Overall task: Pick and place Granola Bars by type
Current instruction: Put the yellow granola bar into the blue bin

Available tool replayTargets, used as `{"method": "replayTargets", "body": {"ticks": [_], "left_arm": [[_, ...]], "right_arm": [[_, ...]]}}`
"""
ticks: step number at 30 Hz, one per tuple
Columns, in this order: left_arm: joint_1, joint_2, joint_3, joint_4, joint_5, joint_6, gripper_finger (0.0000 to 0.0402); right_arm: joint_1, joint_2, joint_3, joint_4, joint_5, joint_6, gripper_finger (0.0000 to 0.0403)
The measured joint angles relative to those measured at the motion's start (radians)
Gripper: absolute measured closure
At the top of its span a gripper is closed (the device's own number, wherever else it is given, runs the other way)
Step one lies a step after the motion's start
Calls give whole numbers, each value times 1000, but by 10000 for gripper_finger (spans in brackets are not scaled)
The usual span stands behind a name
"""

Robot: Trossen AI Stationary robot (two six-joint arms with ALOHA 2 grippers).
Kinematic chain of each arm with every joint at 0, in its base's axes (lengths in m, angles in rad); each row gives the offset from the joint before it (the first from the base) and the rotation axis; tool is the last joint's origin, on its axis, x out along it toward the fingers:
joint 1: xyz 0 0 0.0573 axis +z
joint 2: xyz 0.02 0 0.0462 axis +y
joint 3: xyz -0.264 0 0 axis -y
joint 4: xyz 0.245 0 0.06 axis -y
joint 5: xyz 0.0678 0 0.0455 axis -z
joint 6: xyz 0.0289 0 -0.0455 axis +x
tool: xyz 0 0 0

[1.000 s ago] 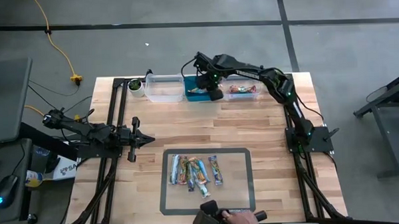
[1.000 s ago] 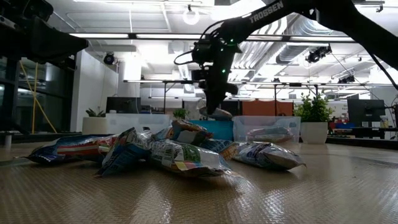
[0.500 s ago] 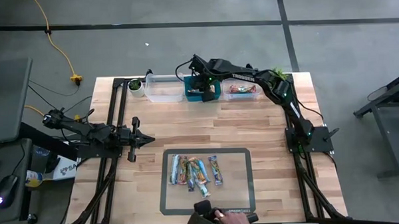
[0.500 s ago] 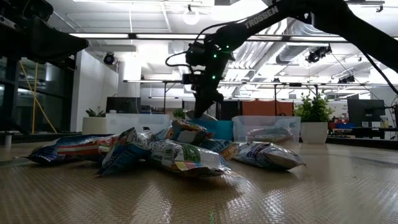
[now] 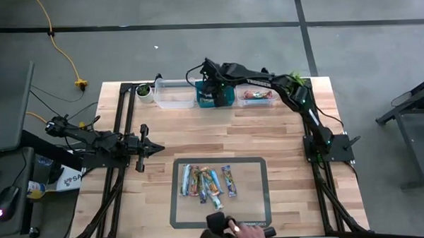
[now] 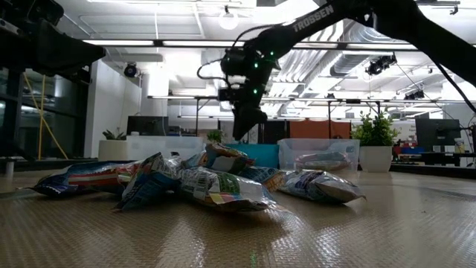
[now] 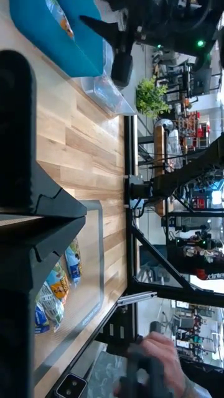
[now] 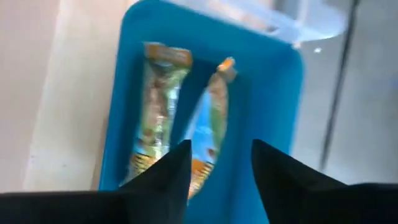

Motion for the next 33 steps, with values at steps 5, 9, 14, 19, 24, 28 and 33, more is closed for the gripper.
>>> {"method": "replayTargets", "body": {"ticks": [5, 9, 14, 19, 24, 28, 33], "left_arm": [[0, 0, 0, 0, 0, 0, 400], [0, 0, 0, 0, 0, 0, 400], [0, 0, 0, 0, 0, 0, 400], [0, 0, 0, 0, 0, 0, 400], [0, 0, 0, 0, 0, 0, 400], [0, 0, 0, 0, 0, 0, 400], [0, 0, 0, 0, 0, 0, 400]], "right_arm": [[36, -55, 72, -29, 43, 80, 230], [83, -105, 138, -94, 25, 274, 222], [152, -153, 219, -232, -225, 579, 217], [232, -176, 262, -293, -512, 854, 219], [368, -179, 263, -310, -569, 996, 215], [487, -180, 230, -292, -491, 1068, 215], [612, -179, 151, -273, -351, 1231, 214]]}}
